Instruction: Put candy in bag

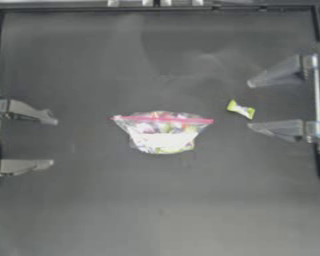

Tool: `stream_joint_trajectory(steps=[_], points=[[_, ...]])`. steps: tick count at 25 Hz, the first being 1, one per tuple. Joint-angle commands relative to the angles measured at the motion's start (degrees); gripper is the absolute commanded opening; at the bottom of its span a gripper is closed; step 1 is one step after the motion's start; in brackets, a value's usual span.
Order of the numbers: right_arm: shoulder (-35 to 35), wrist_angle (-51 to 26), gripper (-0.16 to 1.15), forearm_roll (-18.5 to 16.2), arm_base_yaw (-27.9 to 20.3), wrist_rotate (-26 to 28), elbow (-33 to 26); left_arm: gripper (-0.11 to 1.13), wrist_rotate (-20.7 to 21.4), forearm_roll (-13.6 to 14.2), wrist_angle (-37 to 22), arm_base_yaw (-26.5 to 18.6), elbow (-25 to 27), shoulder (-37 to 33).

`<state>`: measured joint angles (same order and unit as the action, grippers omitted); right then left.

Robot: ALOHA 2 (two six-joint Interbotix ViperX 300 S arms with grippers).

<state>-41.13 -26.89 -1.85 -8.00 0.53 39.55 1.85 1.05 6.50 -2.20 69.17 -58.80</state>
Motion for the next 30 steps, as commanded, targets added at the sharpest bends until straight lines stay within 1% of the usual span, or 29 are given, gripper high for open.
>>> stream_joint_trajectory(steps=[1, 7, 18, 25, 30], points=[[4.22, -4.39, 0.99, -1.58, -0.09, -0.09, -6.42, 1.00, 0.00, 0.09, 0.09, -0.26, -0.09, -1.14], [11.25, -11.16, 0.98, -3.25, -0.09, -0.18, -14.59, 1.00, 0.00, 0.09, 0.00, -0.26, 0.70, -1.67], [22.32, -22.68, 0.98, -5.10, -0.09, -1.32, -26.63, 1.00, -0.09, 0.00, 0.09, -0.26, 1.49, -1.85], [29.18, -28.04, 0.98, -5.01, 0.00, -3.25, -33.66, 1.00, -0.18, -0.09, 0.00, -0.26, 1.85, -1.85], [33.49, -28.74, 0.98, -4.75, 0.18, -5.10, -36.83, 1.00, -0.18, -0.35, 0.09, -0.26, 2.29, -1.93]])
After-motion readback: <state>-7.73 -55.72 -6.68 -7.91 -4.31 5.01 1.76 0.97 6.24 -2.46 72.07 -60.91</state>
